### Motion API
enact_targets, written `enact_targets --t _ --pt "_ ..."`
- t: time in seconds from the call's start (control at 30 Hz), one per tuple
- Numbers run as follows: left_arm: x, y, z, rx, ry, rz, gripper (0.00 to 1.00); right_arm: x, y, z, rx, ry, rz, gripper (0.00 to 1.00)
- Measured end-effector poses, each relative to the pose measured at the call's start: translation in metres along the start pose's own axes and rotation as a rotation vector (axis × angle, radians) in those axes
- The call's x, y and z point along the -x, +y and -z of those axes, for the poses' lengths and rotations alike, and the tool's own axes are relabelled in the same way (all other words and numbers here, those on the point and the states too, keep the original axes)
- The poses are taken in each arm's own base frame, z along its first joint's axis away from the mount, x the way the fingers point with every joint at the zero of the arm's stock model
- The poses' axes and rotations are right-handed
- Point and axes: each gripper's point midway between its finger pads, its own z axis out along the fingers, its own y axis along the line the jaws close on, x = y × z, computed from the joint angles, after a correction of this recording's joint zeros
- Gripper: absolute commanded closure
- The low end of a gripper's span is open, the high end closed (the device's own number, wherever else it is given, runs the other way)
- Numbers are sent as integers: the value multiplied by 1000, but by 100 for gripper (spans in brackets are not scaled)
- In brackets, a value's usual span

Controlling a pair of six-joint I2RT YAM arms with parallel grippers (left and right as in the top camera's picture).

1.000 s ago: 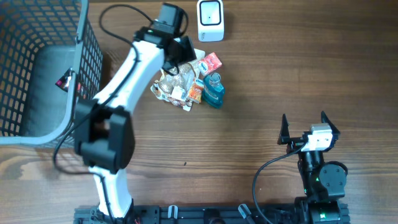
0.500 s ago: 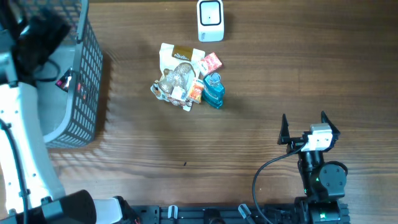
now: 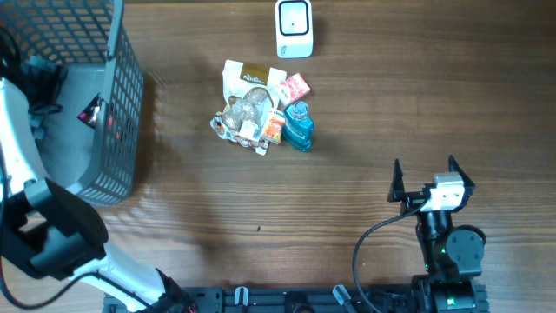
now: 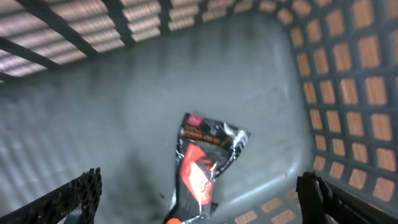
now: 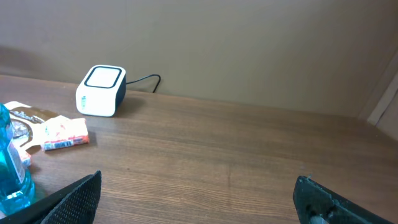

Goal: Scan the item barcode
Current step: 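Lower the left gripper into the basket and grasp the black-red hex wrench packet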

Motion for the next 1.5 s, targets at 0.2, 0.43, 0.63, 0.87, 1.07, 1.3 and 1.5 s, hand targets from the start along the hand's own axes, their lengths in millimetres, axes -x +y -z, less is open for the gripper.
enact_targets --t 0.2,0.43,0.63,0.87,1.07,1.3,1.5 --pt "-44 -21 -36 -12 117 -68 1 0 0 0 0 0 0 0" --pt "-79 -7 -64 29 179 -96 7 0 0 0 0 0 0 0" --pt "-105 7 -89 50 209 -107 37 0 0 0 0 0 0 0" --pt "-107 8 -94 42 206 -108 70 0 0 0 0 0 0 0" --pt "-109 11 -94 54 214 -105 72 0 0 0 0 0 0 0" --pt "-109 19 -92 92 207 -114 96 0 0 0 0 0 0 0" --pt "-107 18 -90 87 202 -115 96 0 0 0 0 0 0 0"
